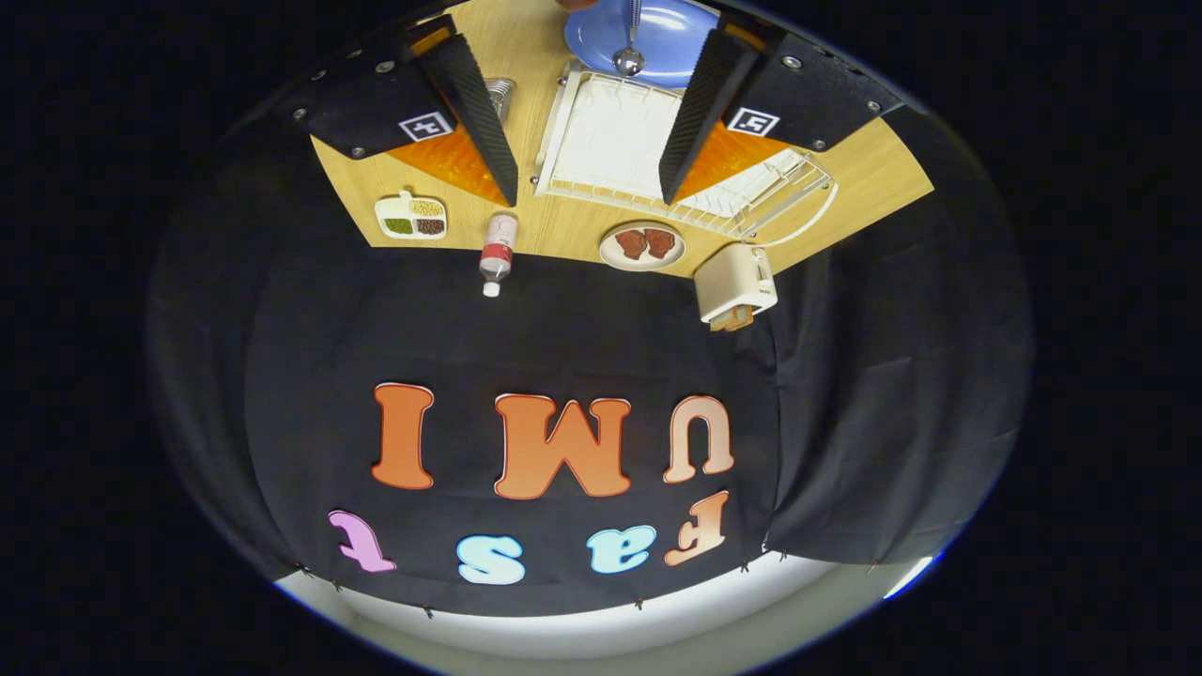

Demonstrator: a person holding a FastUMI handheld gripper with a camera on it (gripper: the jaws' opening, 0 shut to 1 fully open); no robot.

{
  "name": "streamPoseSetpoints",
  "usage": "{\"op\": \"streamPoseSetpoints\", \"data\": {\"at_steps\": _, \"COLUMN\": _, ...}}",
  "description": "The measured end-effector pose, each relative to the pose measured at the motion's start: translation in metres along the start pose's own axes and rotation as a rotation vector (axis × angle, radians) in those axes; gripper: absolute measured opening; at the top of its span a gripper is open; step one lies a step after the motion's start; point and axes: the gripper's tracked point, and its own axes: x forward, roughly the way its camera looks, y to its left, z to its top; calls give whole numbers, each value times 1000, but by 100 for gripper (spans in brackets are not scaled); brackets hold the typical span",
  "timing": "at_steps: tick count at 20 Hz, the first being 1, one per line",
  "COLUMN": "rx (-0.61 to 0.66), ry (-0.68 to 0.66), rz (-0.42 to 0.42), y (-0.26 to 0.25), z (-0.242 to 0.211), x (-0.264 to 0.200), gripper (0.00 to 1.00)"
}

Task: Take the plate from the dish rack, then take the spoon from the basket and place it into the plate.

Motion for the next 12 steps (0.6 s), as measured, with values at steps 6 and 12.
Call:
{"op": "streamPoseSetpoints", "data": {"at_steps": 6, "rx": -4, "ry": -131, "rz": -25, "y": 3, "z": 36, "x": 9, "gripper": 97}}
{"op": "streamPoseSetpoints", "data": {"at_steps": 12, "rx": -1, "ry": -218, "rz": -32, "y": 3, "z": 59, "x": 11, "gripper": 97}}
